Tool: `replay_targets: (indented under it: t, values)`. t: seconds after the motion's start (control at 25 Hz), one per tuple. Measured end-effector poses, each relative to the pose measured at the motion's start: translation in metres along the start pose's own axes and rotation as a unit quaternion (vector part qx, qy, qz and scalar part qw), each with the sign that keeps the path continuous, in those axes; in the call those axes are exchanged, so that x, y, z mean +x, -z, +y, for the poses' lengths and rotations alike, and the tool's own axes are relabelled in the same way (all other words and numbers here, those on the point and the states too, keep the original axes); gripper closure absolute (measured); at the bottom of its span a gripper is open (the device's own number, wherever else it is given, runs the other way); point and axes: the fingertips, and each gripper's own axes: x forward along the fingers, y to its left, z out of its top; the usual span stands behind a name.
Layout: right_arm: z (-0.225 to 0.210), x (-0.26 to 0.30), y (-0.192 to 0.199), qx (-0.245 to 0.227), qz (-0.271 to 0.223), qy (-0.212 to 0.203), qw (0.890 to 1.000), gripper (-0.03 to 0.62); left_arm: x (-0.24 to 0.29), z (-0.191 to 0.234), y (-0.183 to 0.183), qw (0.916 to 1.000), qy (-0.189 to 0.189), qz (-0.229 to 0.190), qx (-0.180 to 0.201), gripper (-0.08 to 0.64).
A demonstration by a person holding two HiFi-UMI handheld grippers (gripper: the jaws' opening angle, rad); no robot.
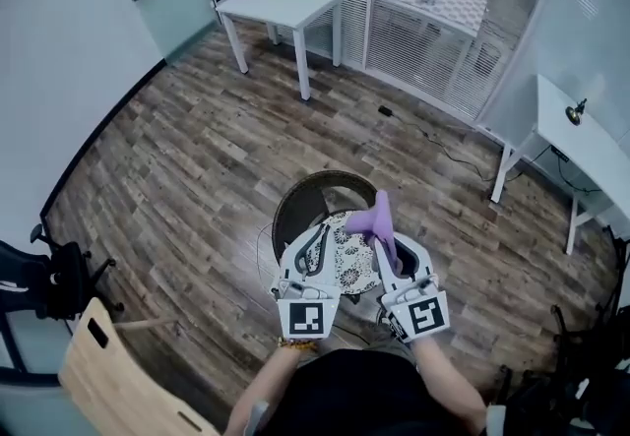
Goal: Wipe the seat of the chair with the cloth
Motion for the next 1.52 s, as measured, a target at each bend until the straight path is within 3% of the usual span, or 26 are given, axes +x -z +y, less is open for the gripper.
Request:
replay_targets:
  t: [0.28, 0.52, 0.8, 1.52]
  values:
    - [-0.001, 0.003, -0.032, -0.023, -0.022, 0.018, 0.999, 0.548, -0.006, 0.007, -0.026, 1.0, -0.006, -0.006, -0.005, 0.531]
    - [-0.002, 0.006, -0.05, -0.012, -0.034, 0.031, 0.999, 0.548, -0.001, 0.005, -0.04, 0.9996, -0.009, -0.02, -0.017, 0.531]
    - [-0.002, -0.002, -0.04, -0.032, -0.01, 0.032, 0.999, 0.549, 0.004, -0.008, -0.033, 0.9996, 0.01, -0.009, -0.024, 0.531]
    - [-0.01, -0.008, -0.019, -0.021, 0.017, 0.05, 0.998, 0.549, 0.009, -0.02, -0.012, 0.9989, 0.038, 0.015, -0.024, 0.531]
